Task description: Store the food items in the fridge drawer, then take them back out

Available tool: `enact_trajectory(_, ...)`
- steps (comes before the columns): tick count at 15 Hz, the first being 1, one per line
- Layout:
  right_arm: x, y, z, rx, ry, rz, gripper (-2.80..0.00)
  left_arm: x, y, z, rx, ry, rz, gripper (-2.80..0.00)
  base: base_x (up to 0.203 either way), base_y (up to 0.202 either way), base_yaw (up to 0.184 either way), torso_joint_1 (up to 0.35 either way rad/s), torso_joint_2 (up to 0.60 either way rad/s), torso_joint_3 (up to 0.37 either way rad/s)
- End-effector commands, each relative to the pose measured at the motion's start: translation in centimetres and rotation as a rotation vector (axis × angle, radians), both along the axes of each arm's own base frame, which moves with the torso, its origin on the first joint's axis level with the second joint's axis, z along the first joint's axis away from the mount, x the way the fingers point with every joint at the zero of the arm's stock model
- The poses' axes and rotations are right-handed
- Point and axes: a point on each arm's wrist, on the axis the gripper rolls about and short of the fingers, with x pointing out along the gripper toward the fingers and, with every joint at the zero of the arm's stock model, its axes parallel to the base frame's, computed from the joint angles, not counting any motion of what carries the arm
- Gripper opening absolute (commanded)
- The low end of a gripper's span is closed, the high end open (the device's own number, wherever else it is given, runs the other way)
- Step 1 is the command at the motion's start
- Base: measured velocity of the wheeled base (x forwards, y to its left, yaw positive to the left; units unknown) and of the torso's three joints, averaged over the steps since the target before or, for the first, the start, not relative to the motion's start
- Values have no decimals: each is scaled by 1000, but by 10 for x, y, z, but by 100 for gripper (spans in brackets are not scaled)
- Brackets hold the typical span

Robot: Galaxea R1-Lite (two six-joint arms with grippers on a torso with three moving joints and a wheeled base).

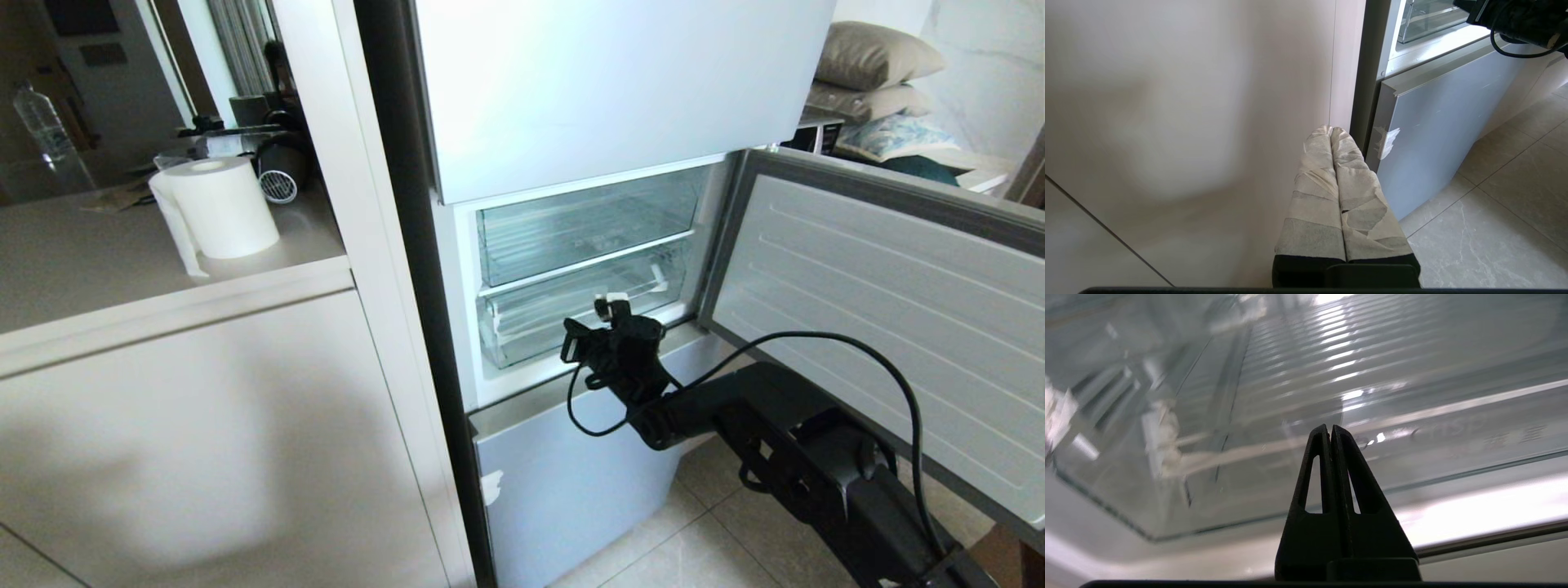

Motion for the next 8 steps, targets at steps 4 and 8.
enact_trajectory(4, -3, 5, 6, 3, 0, 23, -280, 0, 0, 0, 0, 0, 0, -280, 0, 0, 0, 0, 0, 0)
enact_trajectory(8, -4, 4, 14, 24, -12, 18, -280, 0, 0, 0, 0, 0, 0, -280, 0, 0, 0, 0, 0, 0)
